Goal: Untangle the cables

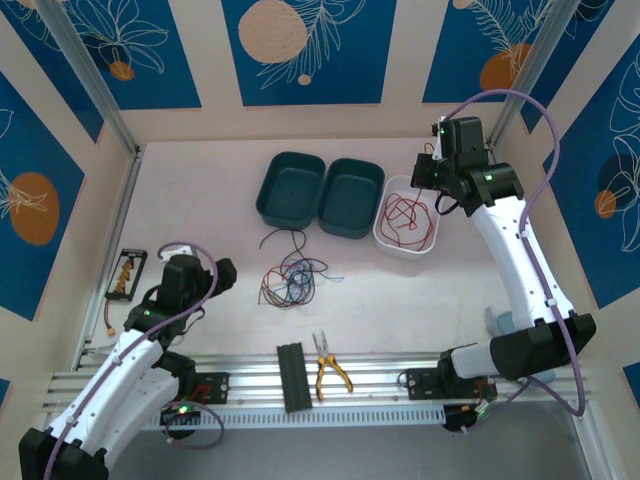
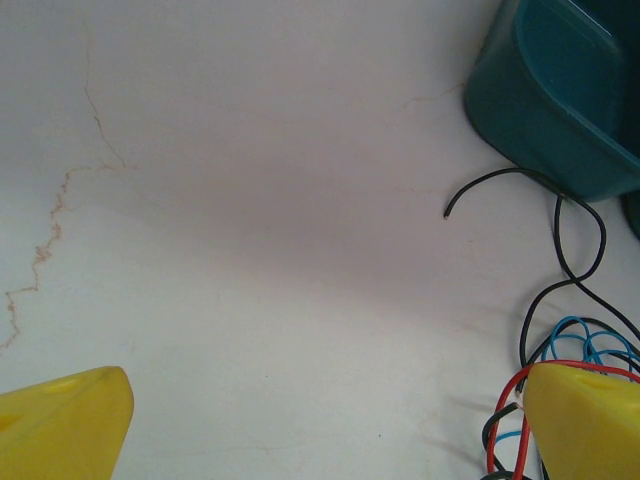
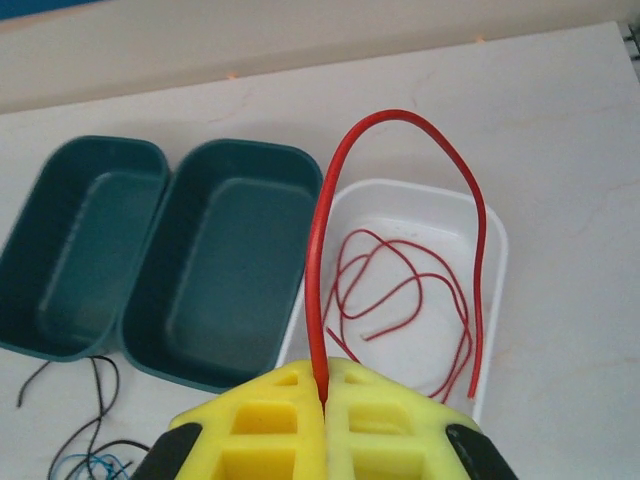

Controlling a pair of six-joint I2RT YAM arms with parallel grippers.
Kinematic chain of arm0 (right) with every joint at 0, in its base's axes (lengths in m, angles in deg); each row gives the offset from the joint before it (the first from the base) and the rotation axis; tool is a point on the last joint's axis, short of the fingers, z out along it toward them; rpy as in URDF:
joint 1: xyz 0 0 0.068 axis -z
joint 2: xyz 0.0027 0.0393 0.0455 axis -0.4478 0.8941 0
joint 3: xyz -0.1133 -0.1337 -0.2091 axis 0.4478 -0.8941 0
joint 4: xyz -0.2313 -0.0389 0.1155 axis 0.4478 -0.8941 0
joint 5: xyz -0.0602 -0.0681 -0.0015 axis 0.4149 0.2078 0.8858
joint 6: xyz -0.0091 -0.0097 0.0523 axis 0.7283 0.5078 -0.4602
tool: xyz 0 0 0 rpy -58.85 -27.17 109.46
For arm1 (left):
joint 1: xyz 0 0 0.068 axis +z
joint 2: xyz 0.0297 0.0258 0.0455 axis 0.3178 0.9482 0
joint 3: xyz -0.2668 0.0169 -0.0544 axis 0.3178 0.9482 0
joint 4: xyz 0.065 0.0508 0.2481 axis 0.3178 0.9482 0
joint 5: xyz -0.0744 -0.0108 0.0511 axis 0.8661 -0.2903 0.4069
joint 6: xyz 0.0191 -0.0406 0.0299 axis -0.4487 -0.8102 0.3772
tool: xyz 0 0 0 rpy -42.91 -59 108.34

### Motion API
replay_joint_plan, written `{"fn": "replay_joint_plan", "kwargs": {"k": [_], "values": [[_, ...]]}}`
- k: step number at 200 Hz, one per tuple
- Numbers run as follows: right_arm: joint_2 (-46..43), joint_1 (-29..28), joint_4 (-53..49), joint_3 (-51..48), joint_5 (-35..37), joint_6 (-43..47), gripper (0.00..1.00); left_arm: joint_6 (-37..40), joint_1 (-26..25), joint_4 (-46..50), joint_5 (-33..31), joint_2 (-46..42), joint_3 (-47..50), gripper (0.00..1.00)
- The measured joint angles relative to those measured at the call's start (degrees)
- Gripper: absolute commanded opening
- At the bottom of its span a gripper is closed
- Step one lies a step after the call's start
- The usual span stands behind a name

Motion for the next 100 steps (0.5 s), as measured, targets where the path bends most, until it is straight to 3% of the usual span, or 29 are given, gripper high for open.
{"fn": "replay_joint_plan", "kwargs": {"k": [40, 100], "values": [[2.71, 2.4, 0.26, -1.88, 0.02, 1.22, 0.0, -0.09, 0.0, -0.09, 0.02, 0.13, 0.35, 1.0], [13.44, 3.8, 1.51, -1.9, 0.63, 3.85, 0.0, -0.48, 0.0, -0.17, 0.07, 0.15, 0.5, 1.0]]}}
